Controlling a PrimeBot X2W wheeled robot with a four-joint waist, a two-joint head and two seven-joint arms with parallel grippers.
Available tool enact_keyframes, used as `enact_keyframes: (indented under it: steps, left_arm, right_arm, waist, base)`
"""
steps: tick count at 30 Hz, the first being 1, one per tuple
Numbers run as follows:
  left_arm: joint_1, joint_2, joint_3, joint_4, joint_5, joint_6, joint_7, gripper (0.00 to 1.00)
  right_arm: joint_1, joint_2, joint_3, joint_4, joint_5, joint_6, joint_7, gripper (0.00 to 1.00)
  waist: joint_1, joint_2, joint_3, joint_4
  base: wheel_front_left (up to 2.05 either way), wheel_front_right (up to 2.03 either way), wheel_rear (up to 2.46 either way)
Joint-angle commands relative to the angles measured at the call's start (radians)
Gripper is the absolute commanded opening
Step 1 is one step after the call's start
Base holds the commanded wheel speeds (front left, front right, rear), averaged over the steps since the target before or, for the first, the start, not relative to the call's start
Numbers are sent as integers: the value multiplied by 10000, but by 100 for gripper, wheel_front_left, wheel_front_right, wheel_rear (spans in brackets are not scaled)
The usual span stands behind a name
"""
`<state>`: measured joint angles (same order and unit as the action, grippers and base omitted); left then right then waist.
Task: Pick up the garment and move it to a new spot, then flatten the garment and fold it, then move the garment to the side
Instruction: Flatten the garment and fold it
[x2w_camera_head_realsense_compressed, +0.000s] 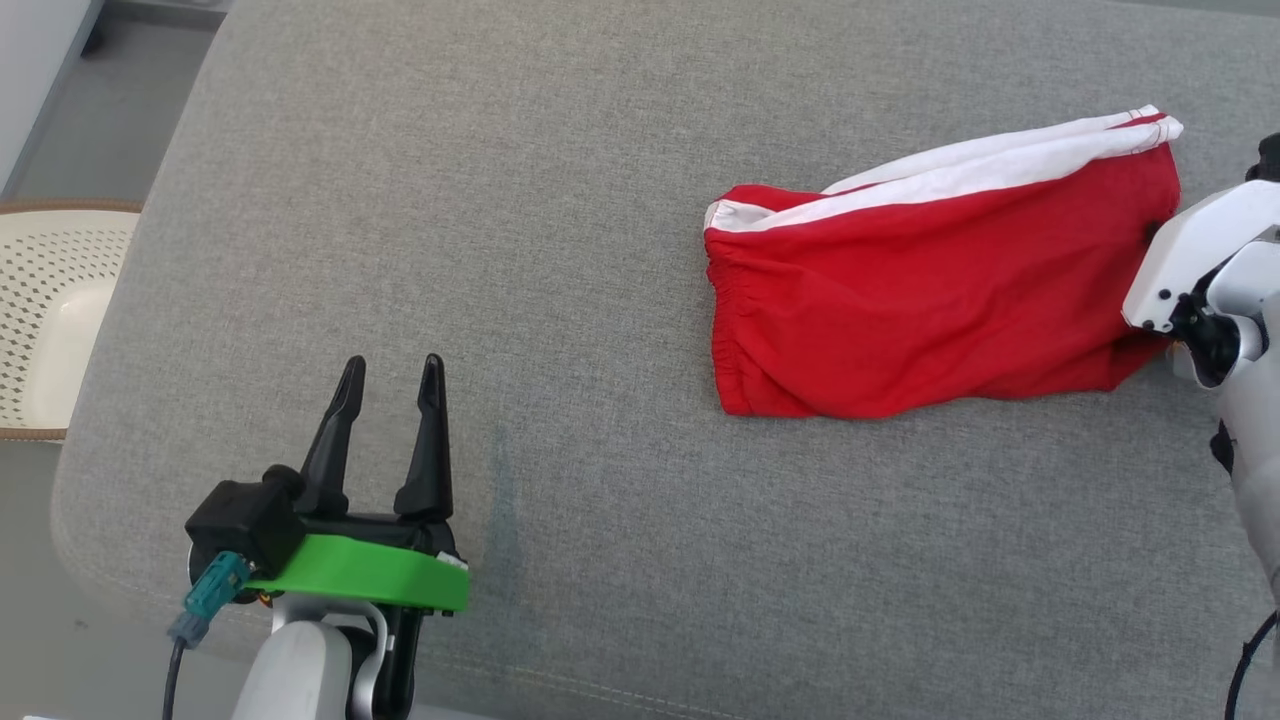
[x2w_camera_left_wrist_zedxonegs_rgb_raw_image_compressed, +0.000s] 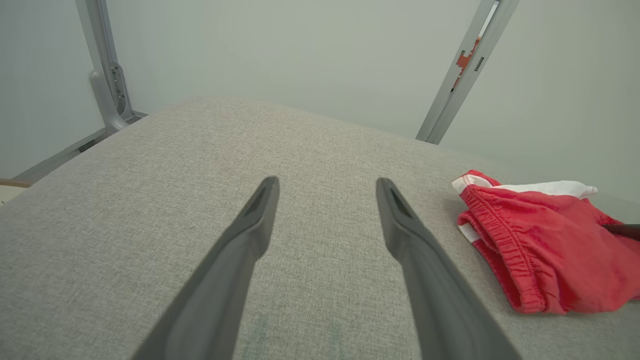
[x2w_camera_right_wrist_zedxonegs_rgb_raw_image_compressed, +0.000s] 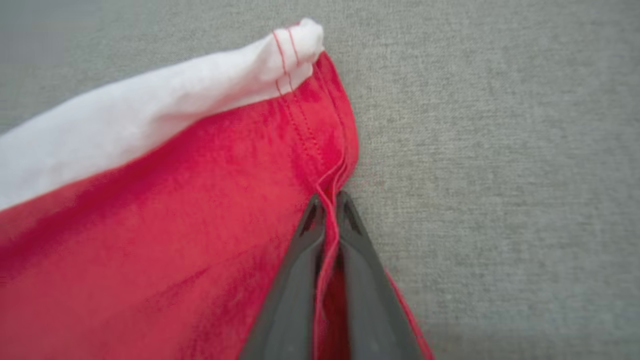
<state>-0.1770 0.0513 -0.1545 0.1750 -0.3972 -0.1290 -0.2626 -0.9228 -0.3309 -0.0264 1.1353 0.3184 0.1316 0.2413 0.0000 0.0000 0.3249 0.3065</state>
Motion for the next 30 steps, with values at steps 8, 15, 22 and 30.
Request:
enact_keyframes:
  steps: [8,15,22,30]
  left_arm:
    - [175,6,-3,126,-113,-25,-22,100]
    - [393,100,50,144,-132,-24,-22,100]
    - [510,140,-63,176,-149,-17,-22,100]
    - [605,138,-134,245,-224,-14,-22,100]
  right_arm:
    - [459,-194,-566,167,-242,-25,-1181,0]
    - [1042,-680,-1020,-112,-647,-22,-2050,0]
    - [1374,-1016,-1552,-744,-1512,-20,-2666,0]
    - [1553,7,-710,-2607,-2232,-19,-2104,0]
  waist:
    - [0,0,-429,-389]
    - [0,0,-878,-985]
    - [0,0,-1188,-1242]
    - [0,0,-1444,-1162]
  base:
    - [0,0,0]
    - [0,0,0]
    - [0,0,0]
    - [0,0,0]
